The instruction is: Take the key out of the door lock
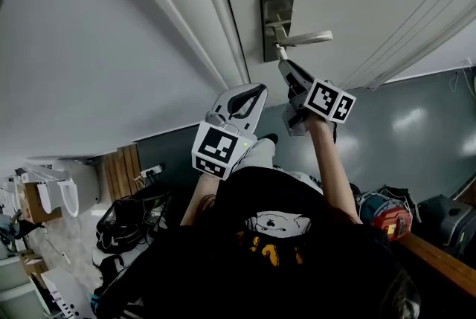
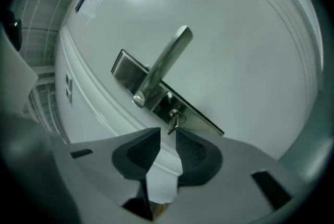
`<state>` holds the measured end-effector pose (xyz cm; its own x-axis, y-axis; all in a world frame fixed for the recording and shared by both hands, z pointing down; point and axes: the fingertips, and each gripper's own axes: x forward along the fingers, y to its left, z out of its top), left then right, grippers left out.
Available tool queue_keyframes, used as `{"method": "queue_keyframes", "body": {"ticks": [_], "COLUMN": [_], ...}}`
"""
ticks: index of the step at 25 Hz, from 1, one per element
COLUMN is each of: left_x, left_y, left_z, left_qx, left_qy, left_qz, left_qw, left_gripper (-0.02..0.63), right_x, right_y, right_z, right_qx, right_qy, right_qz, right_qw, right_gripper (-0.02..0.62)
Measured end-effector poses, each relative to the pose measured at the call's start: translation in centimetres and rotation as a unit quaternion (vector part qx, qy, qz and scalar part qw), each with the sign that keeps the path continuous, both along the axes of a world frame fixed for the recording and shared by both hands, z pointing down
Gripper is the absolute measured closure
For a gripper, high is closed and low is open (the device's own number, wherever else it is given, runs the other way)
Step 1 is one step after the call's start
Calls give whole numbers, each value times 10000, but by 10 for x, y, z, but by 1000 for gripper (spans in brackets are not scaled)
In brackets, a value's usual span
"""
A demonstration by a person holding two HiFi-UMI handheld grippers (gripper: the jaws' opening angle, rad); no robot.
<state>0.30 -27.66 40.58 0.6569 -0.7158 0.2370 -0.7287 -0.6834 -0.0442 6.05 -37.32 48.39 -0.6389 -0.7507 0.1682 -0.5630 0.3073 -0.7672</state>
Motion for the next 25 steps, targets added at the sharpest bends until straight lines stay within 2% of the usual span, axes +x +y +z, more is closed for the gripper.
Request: {"method": "queue_keyframes", "body": {"ticks": [5,10,25], "left_x": [-4,-13,-21], "left_y": [-9,-16,-28], "left_z": [4,9,12], "left_qx": [-27,-94,-65], "left_qy": [13,14,-40], "left_qz": [-22,-88,-147], "left_qw": [10000,9999,9999], "left_gripper": [600,600,600], "right_x": [-3,-3,-7], "right_y": [-13,-25,-38], "right_z": [8,9,12], "right_qx": [-291,-457,-511], "right_qy": [-640,-1371,-1781], "right_qz": [89,288,374], "right_qw": [9975,9891,9820], "right_gripper": [499,500,551]}}
